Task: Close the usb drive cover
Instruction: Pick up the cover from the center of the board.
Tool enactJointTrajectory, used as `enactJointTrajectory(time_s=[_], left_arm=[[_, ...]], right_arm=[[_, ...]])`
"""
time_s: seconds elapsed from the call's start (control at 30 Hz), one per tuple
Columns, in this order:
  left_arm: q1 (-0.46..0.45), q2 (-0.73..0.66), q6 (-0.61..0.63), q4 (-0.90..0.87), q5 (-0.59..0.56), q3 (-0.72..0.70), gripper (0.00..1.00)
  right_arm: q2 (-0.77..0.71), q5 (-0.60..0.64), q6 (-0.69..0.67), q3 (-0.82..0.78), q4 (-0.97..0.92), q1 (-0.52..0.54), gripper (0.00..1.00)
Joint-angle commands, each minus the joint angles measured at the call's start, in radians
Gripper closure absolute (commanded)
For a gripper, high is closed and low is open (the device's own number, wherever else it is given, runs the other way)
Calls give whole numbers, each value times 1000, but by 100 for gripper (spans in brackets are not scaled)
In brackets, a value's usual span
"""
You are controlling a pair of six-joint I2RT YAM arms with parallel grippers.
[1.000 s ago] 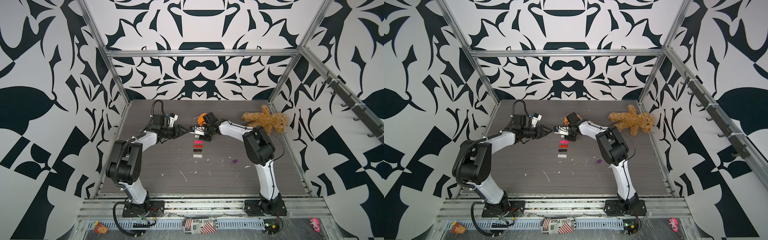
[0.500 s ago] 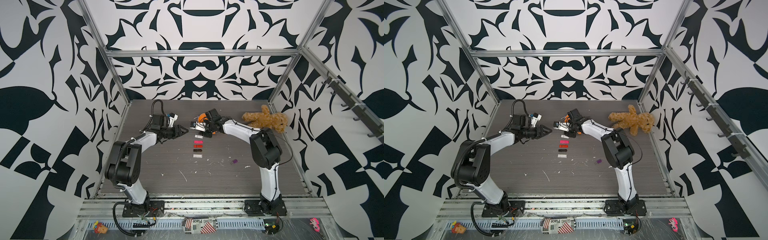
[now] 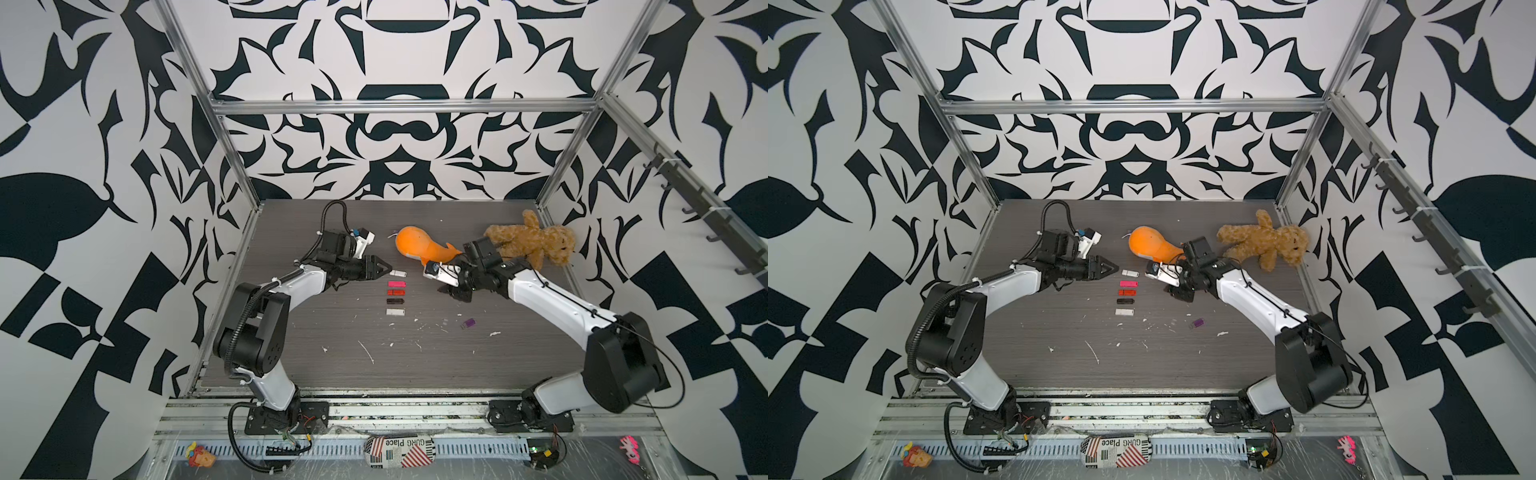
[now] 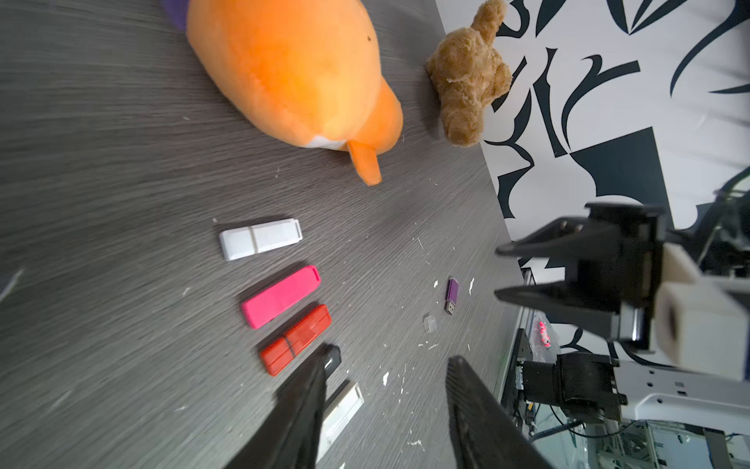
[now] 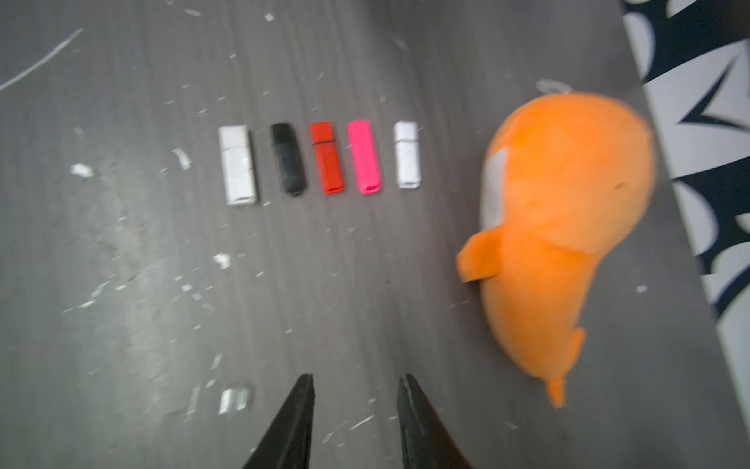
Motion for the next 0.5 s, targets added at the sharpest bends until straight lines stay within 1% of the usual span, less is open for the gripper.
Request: enactJointTrajectory(time_s=[0.0,0.1,0.2,0.33,0.47], left_arm=[[-25,-9,25,47,-18,36,48],[-42,15,25,56,-19,64,48],[-56,35,27,57,-18,89,49],[-67,48,25,57,-17,108,49],[-72,44,25,57,-22,101,49]], right_arm=[[-103,0,138,-98,-42,6,62],[-156,-12,198,-177,-32,11,62],[-165,4,225,-227,-2,32,62],[-128,37,251,-246,28,54,61],[-59,68,268,-236,59,67,60]])
